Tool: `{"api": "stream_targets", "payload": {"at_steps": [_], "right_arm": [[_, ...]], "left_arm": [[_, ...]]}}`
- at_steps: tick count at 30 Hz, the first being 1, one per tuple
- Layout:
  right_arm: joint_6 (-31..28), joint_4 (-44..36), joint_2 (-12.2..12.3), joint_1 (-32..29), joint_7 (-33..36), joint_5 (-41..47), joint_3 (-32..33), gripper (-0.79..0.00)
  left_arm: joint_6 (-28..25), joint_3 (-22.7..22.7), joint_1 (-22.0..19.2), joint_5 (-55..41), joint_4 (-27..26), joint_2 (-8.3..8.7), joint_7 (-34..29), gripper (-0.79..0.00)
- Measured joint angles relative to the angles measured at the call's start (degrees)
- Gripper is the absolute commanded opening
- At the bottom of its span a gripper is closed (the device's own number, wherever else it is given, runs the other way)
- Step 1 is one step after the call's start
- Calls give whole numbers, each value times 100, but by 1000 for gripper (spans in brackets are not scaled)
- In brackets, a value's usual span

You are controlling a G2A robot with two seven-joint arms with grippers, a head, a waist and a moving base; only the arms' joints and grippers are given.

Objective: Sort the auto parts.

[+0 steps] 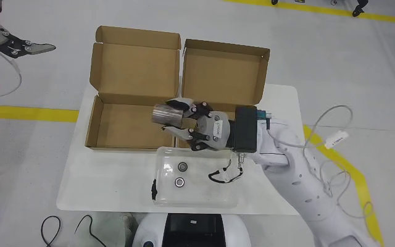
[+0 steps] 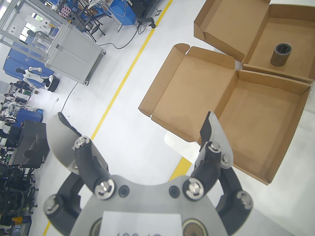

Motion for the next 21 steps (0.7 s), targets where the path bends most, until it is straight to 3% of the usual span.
{"api": "stream_targets", "payload": {"at_steps": [21], "right_arm": [[-41, -605, 92, -646, -207, -575, 624, -785]], "left_arm": [[0, 0, 0, 0, 0, 0, 0, 0]]}}
